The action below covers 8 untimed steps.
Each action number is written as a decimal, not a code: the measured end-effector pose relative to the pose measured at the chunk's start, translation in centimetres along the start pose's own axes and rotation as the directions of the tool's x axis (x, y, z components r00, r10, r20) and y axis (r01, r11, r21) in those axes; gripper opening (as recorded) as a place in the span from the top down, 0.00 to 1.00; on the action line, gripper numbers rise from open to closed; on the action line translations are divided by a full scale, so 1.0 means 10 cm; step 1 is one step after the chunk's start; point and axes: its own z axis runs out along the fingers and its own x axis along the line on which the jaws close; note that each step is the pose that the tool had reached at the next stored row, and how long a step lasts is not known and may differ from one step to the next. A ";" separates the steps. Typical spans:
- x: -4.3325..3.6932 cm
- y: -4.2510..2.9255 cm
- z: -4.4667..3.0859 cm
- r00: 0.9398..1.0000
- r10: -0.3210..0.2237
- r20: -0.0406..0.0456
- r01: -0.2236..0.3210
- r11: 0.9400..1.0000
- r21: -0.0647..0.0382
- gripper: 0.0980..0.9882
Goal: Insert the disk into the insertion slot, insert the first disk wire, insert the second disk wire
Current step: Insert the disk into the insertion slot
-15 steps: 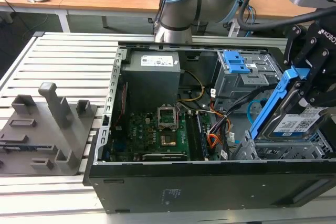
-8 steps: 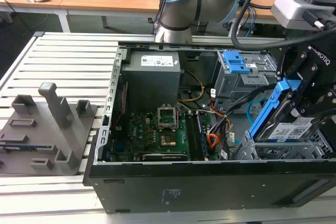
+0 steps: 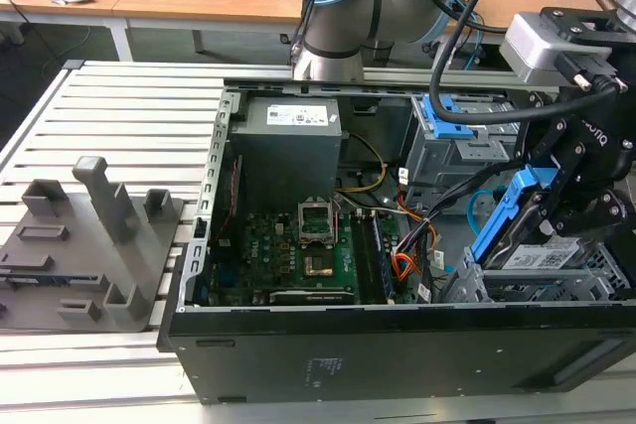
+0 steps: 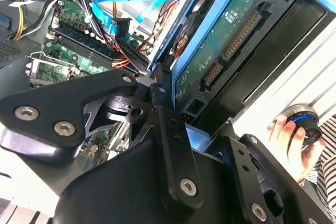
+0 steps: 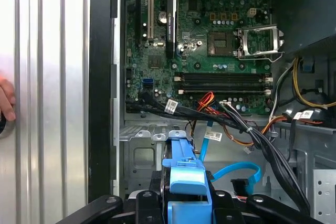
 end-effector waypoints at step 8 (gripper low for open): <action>0.000 0.000 0.002 1.000 0.000 0.000 0.000 1.000 0.000 0.63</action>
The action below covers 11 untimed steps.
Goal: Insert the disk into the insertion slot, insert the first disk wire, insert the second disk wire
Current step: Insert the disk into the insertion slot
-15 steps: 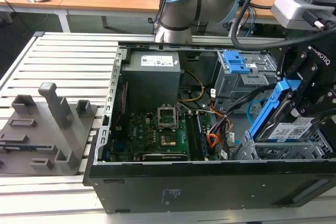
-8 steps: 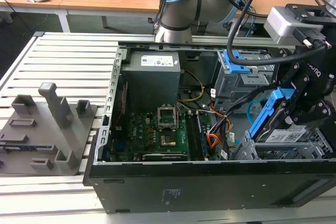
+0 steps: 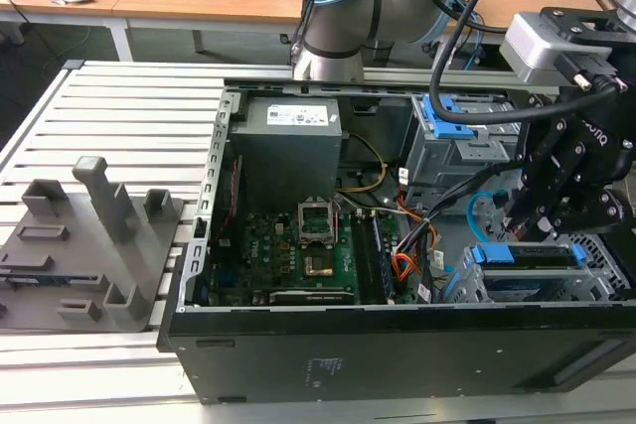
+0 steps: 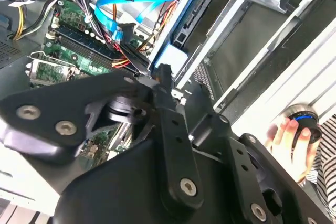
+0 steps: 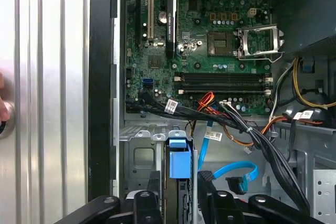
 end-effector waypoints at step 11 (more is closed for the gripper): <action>0.000 0.000 0.000 1.000 0.000 0.000 0.000 1.000 0.000 0.99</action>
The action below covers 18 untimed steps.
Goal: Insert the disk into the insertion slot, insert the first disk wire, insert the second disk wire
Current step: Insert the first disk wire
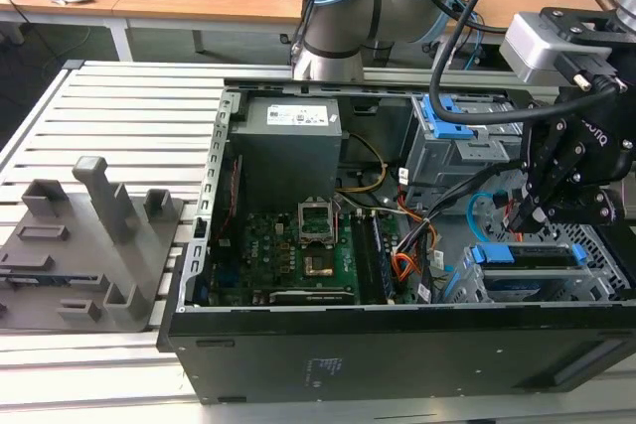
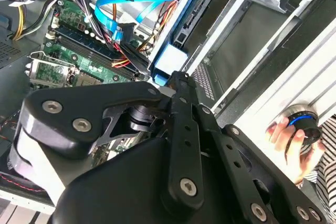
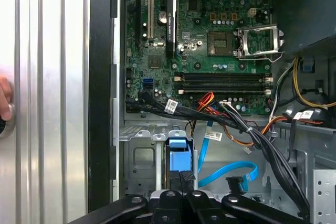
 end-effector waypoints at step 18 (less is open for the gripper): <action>-0.656 -0.325 0.057 1.000 0.000 -0.004 0.000 1.000 -0.002 0.99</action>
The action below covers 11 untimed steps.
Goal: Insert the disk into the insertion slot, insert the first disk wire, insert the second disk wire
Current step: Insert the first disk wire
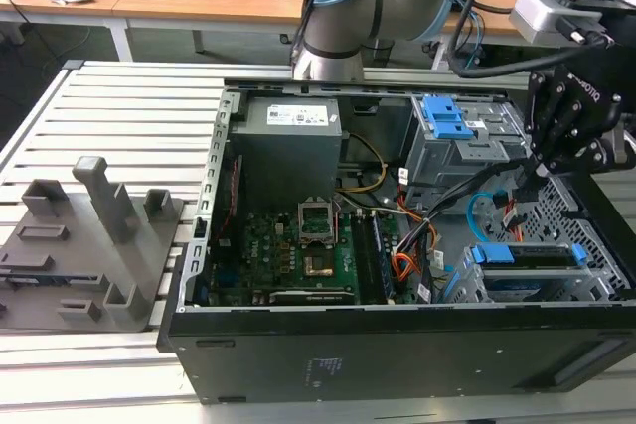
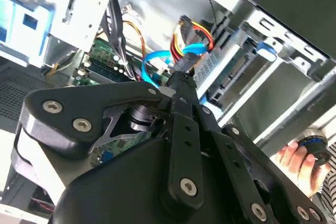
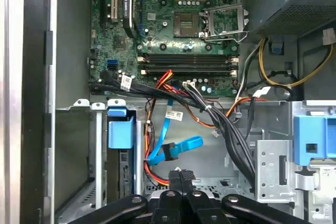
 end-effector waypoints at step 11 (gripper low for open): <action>-0.049 -0.058 0.016 1.000 0.001 -0.001 -0.001 1.000 -0.001 0.77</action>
